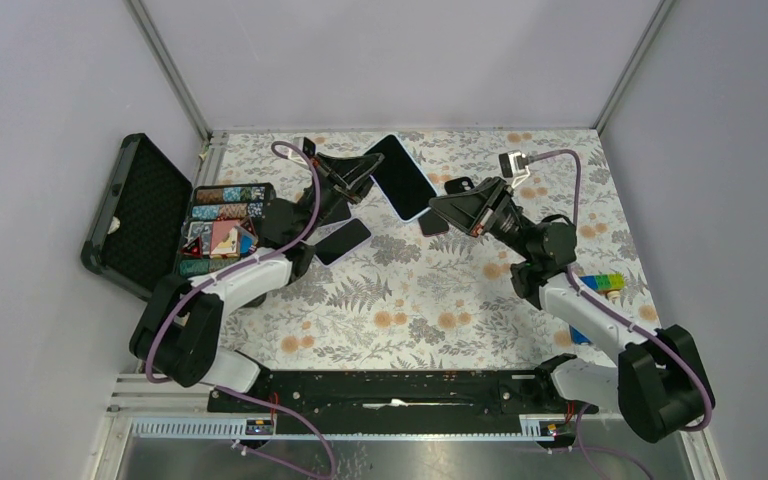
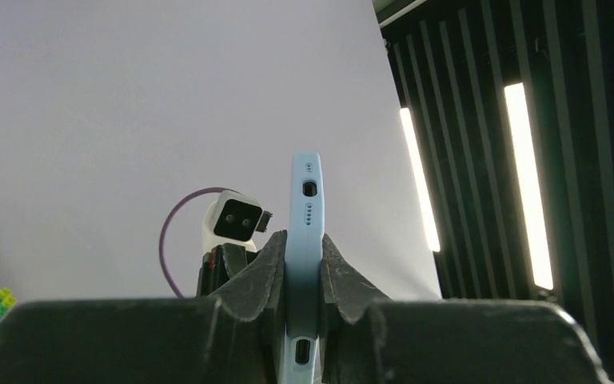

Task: Take the phone out of the phone case
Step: Remove the phone case from the phone.

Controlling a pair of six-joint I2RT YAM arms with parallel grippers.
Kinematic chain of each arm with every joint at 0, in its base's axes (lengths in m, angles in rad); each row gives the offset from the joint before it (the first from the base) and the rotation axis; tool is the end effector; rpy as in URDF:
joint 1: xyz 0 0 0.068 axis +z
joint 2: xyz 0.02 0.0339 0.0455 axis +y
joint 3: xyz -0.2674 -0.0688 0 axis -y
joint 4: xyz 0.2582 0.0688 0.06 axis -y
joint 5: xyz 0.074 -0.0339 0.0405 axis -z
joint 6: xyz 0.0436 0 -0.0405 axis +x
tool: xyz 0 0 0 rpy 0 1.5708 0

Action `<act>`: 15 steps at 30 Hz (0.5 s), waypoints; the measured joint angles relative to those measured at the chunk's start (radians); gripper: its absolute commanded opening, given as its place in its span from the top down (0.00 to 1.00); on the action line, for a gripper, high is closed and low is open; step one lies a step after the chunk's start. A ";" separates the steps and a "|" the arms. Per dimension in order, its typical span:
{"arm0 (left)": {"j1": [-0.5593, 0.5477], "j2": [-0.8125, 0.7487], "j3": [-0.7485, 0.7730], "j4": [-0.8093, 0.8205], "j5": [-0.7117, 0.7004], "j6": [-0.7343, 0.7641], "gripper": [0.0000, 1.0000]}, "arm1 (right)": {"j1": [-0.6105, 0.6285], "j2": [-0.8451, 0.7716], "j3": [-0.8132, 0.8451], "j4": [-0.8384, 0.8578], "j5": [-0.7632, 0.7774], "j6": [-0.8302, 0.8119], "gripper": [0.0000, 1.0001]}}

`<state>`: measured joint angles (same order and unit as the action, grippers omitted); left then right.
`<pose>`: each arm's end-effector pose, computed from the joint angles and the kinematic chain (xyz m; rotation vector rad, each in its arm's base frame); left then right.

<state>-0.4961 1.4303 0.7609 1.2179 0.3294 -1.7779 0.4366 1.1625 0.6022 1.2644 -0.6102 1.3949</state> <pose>0.2752 -0.1650 0.3252 -0.4642 1.2607 -2.1739 0.2142 0.1275 0.3436 -0.1431 1.2018 1.9069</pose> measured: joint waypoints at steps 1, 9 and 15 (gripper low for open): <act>0.001 0.002 0.000 0.001 -0.001 -0.008 1.00 | 0.000 0.010 0.001 0.018 -0.001 0.010 1.00; -0.006 0.127 0.009 0.111 0.006 -0.169 1.00 | -0.007 0.048 0.018 0.070 -0.019 0.060 1.00; -0.022 0.185 0.033 0.145 0.013 -0.245 1.00 | -0.014 0.044 0.019 0.073 -0.031 0.080 1.00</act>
<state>-0.5182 1.6154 0.7937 1.3628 0.3420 -2.0232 0.4229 1.2068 0.6216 1.3376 -0.6411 1.4746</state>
